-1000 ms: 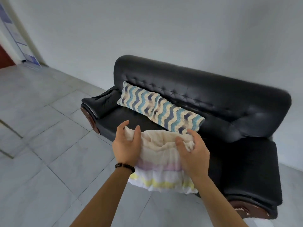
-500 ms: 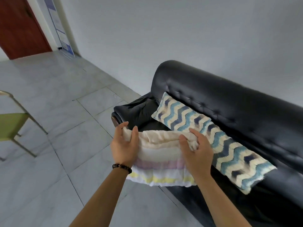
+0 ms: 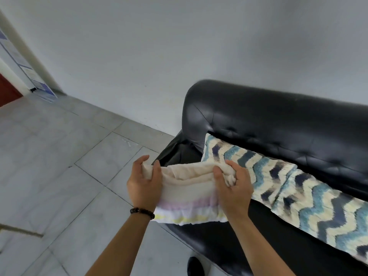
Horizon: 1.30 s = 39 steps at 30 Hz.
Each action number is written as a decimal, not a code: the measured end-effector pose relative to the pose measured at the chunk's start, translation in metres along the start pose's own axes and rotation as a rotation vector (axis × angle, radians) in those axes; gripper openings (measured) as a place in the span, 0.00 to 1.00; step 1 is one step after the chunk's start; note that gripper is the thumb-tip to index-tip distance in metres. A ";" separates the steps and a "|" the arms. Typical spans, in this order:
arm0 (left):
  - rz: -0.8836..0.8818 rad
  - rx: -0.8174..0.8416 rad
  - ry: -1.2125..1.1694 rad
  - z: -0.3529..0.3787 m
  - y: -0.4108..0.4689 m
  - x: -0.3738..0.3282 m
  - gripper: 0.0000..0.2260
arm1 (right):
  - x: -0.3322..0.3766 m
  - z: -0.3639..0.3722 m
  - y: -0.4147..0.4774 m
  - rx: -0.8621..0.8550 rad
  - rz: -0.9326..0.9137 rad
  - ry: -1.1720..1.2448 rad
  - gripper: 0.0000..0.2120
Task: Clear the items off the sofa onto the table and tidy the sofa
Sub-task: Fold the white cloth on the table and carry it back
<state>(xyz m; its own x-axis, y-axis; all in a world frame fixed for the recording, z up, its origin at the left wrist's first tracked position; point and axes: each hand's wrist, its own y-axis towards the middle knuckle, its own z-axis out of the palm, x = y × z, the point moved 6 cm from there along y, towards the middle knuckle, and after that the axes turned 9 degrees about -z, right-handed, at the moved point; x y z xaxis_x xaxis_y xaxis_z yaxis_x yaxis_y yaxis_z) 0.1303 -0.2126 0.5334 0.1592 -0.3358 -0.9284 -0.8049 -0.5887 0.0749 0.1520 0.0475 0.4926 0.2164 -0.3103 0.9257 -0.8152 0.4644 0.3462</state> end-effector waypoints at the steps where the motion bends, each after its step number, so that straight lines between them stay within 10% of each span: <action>1: 0.012 0.006 0.016 0.005 0.028 -0.003 0.08 | -0.001 0.024 0.016 -0.007 -0.002 -0.018 0.14; 12: 0.071 0.172 0.101 0.103 0.285 0.017 0.08 | -0.050 0.215 0.131 -0.073 -0.016 -0.260 0.13; 25: 0.041 0.766 0.452 0.310 0.468 0.169 0.12 | -0.206 0.367 0.152 -0.187 0.480 -0.489 0.12; 33: 0.006 0.948 0.718 0.462 0.518 0.305 0.46 | -0.426 0.416 0.204 0.081 0.757 -0.516 0.44; 39: -0.080 1.014 0.903 0.471 0.524 0.418 0.52 | -0.507 0.421 0.125 0.002 0.867 -0.460 0.43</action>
<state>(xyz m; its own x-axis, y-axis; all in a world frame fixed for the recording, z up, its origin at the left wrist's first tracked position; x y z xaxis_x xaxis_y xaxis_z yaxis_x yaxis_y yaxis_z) -0.4937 -0.3151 0.0130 0.2257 -0.9174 -0.3278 -0.7761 0.0341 -0.6297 -0.2859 -0.0863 0.0022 -0.6881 -0.1554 0.7087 -0.5934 0.6827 -0.4264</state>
